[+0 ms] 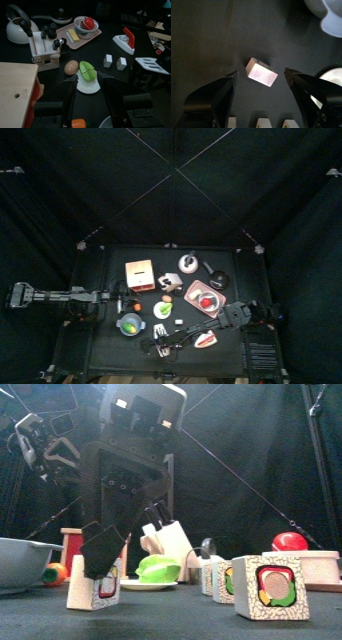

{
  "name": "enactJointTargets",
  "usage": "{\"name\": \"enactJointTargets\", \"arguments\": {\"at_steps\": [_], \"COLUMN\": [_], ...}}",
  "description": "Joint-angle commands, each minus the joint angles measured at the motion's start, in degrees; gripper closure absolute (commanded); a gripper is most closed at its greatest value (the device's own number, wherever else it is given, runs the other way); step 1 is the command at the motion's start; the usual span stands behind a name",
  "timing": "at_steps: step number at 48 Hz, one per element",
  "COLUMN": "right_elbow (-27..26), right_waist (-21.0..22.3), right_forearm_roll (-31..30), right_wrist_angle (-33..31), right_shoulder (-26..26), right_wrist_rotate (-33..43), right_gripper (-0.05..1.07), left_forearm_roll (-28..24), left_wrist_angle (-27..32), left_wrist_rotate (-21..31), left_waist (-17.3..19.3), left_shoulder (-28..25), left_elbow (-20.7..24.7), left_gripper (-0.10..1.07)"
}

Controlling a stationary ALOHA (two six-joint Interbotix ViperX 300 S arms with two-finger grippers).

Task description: Place white sushi piece to the left

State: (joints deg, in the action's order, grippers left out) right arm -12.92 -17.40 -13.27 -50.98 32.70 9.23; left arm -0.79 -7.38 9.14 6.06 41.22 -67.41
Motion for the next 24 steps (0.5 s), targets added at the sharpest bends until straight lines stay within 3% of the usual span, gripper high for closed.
{"name": "enactJointTargets", "arguments": {"at_steps": [1, 24], "right_elbow": [-2.5, -4.3], "right_waist": [0.1, 0.1], "right_forearm_roll": [-0.4, 0.8], "right_wrist_angle": [-0.7, -2.4], "right_shoulder": [-1.6, -2.7], "right_wrist_rotate": [0.0, 1.7], "right_gripper": [0.02, 0.02], "left_forearm_roll": [-0.1, 0.3], "left_wrist_angle": [-0.2, 0.1], "left_wrist_rotate": [-0.1, -0.1], "left_waist": [0.1, 0.1], "left_shoulder": [-0.1, 0.0], "left_elbow": [0.7, 0.8], "left_gripper": [0.21, 0.21]}}
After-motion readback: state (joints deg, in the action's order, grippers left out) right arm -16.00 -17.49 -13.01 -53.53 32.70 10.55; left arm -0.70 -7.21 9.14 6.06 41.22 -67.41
